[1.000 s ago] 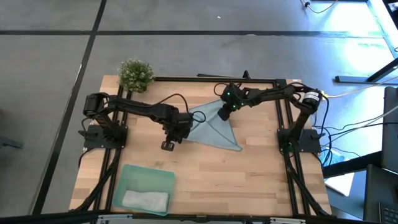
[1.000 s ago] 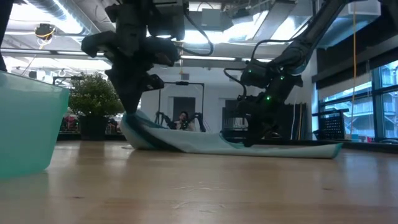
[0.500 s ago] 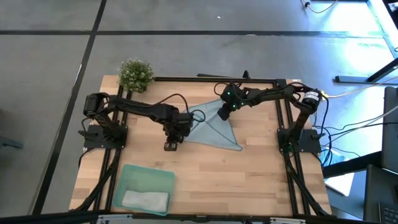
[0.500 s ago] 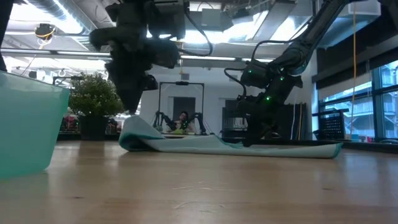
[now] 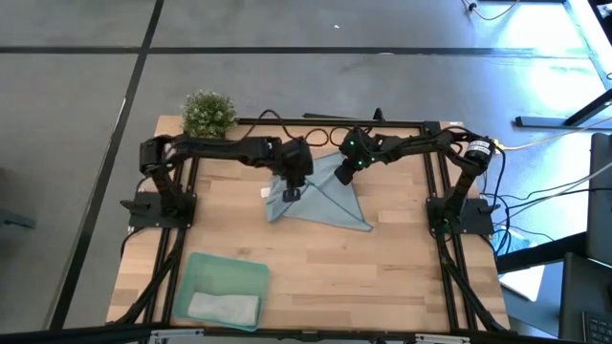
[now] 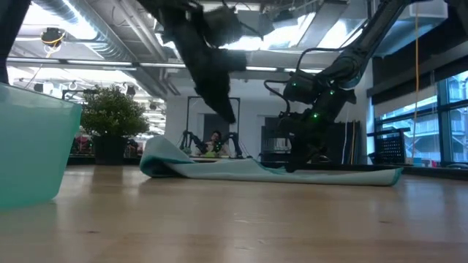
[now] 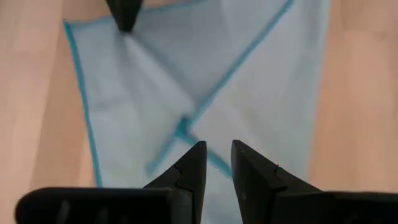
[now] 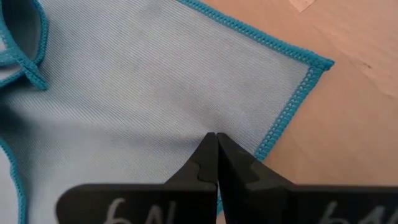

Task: Roll microfiber towels into tight, uniform cylinder then place into a basket
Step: Roll the blue microfiber cloth

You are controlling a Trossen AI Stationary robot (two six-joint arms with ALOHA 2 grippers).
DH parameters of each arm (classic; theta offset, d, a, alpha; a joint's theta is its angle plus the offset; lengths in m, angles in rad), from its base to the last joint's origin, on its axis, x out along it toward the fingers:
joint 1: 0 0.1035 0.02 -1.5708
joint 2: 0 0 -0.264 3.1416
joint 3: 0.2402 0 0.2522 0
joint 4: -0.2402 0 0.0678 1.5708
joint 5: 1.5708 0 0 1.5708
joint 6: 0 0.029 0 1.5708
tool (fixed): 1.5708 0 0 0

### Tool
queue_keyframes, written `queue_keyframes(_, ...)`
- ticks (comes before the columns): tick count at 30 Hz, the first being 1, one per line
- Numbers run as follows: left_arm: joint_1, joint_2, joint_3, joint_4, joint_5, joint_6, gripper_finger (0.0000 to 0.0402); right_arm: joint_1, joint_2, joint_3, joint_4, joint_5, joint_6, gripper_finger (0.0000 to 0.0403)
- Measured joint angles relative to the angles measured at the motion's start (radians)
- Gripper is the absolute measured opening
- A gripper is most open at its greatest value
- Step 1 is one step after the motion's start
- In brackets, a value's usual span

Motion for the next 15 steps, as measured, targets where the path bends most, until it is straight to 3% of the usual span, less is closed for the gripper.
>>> queue_keyframes(15,0.052,0.186,0.0,0.123,-0.036,0.07,0.0069,0.001,0.002,-0.001,0.04,-0.012,0.001,0.0)
